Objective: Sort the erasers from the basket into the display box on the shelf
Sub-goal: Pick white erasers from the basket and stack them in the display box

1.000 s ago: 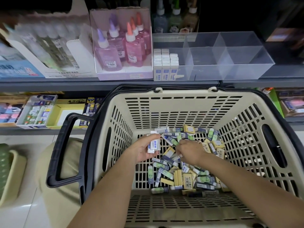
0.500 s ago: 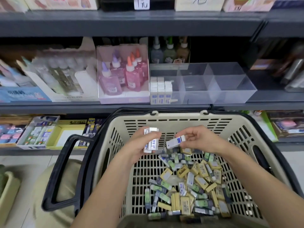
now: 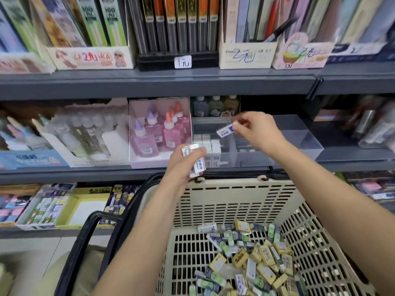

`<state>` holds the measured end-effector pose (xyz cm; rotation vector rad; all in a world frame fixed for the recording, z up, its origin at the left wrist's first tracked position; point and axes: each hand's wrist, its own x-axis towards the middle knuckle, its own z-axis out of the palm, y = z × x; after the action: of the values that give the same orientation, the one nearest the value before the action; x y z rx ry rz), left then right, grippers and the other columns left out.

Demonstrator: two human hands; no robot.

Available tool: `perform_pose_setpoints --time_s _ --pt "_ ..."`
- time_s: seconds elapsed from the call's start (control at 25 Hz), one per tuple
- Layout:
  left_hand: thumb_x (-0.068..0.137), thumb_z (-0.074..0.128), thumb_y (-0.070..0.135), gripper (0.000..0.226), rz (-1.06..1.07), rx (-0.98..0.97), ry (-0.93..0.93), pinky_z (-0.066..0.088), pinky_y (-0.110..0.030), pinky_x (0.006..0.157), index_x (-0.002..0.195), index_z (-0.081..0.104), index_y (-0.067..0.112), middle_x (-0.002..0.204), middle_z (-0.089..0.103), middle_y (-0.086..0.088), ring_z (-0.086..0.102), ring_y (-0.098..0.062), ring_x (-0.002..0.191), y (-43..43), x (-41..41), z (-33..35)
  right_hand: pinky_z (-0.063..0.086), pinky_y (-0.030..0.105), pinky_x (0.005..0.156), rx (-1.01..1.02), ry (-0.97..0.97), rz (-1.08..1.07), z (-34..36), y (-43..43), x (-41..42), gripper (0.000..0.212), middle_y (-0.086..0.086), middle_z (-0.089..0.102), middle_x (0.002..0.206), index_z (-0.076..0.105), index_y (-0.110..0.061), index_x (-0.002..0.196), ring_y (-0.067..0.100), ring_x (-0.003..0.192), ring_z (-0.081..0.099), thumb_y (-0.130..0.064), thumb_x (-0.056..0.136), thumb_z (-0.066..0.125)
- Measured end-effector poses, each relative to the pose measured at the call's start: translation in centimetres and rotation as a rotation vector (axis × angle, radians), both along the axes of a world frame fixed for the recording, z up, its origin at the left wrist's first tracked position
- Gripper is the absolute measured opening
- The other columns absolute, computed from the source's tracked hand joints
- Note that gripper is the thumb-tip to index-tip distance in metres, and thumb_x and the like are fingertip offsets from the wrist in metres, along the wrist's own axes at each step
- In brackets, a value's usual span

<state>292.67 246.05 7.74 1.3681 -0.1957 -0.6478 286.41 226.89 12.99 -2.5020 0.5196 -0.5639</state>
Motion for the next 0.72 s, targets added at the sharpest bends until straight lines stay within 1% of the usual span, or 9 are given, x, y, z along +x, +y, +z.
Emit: perform_pose_setpoints --time_s 0.04,0.12,0.24,0.36,0.48,0.6,0.72 --pt "0.079 0.071 0.021 0.022 0.014 -0.005 0.016 0.051 -0.027 0.051 0.094 0.056 0.016 0.068 0.062 -0.001 0.058 -0.011 0.054 -0.2 0.3 -0.3 0.043 0.028 0.082 -0.087 0.031 0.006 0.2 -0.2 0.7 0.019 0.011 0.07 0.099 0.069 -0.013 0.103 0.026 0.095 0.063 -0.02 0.088 0.06" --pt "0.08 0.071 0.02 0.021 0.02 -0.035 0.059 0.049 -0.024 0.049 0.095 0.056 0.017 0.074 0.063 -0.003 0.059 -0.01 0.056 -0.3 0.7 -1.2 0.04 0.026 0.082 -0.143 0.08 0.04 0.1 -0.5 1.9 0.022 0.011 0.067 0.11 0.067 -0.014 0.108 0.028 0.101 0.06 -0.019 0.09 0.055" --pt "0.08 0.07 0.021 0.017 0.025 -0.085 0.108 0.05 -0.024 0.051 0.092 0.058 0.021 0.069 0.065 0.003 0.06 -0.009 0.058 -0.1 1.2 -2.1 0.042 0.026 0.077 -0.207 0.206 0.054 -0.3 -0.5 3.4 0.023 0.01 0.066 0.112 0.065 -0.016 0.11 0.029 0.1 0.06 -0.019 0.093 0.051" --pt "0.08 0.07 0.023 0.017 0.014 -0.106 0.13 0.052 -0.024 0.052 0.092 0.058 0.022 0.064 0.067 0.007 0.062 -0.009 0.06 0.1 1.5 -2.5 0.044 0.028 0.086 -0.246 0.344 0.144 -1.1 0.3 5.0 0.024 0.008 0.065 0.115 0.064 -0.016 0.111 0.028 0.104 0.059 -0.02 0.095 0.048" --pt "0.08 0.07 0.022 0.018 0.008 -0.115 0.138 0.052 -0.025 0.053 0.093 0.059 0.022 0.067 0.067 0.005 0.062 -0.011 0.063 0.2 1.5 -2.7 0.042 0.027 0.088 -0.263 0.494 0.179 -2.4 1.2 6.0 0.025 0.008 0.063 0.118 0.06 -0.013 0.115 0.027 0.105 0.057 -0.022 0.097 0.046" --pt "0.081 0.07 0.021 0.017 0.01 -0.124 0.159 0.052 -0.024 0.053 0.093 0.058 0.021 0.067 0.068 0.004 0.063 -0.01 0.061 0.2 1.5 -2.6 0.039 0.026 0.09 -0.269 0.543 0.205 -2.8 1.1 6.0 0.03 0.007 0.058 0.128 0.056 -0.013 0.122 0.026 0.111 0.053 -0.015 0.099 0.038" --pt "0.082 0.068 0.022 0.016 -0.003 -0.111 0.171 0.052 -0.023 0.053 0.094 0.057 0.021 0.068 0.068 0.005 0.063 -0.01 0.061 0.1 1.6 -2.4 0.039 0.029 0.096 -0.267 0.538 0.214 -2.7 0.9 5.6 0.034 0.006 0.054 0.133 0.053 -0.016 0.128 0.027 0.117 0.051 -0.017 0.099 0.036"
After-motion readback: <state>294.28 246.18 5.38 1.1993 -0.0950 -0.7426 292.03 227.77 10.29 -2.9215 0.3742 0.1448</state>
